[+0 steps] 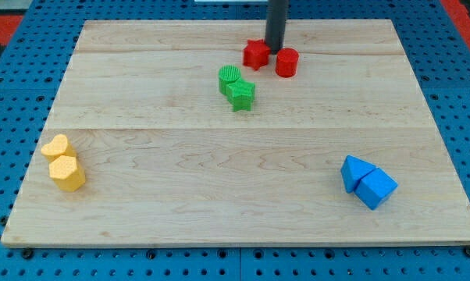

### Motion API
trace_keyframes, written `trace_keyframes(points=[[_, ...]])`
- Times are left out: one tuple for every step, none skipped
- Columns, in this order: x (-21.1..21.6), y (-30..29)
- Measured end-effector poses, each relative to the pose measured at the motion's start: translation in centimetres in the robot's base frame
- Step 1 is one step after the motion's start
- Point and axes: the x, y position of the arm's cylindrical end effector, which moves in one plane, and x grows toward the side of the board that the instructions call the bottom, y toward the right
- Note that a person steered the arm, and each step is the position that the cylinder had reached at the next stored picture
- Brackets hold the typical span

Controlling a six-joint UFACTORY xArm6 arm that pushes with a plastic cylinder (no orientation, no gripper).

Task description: Push the red star and red circle to center

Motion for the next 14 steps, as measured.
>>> trace_keyframes(points=[[0.4, 1.7], [0.3, 1.5], [-2.1, 4.3], [1.3, 7.9], [2.9, 2.4], [4.6, -1.3], [0.9, 3.6], [-4.7, 3.3], [-4.9, -4.1], [-1.6, -8.2], [-1.5, -8.2], [-4.0, -6.5], [-3.9, 2.4], [-0.5, -0.4]])
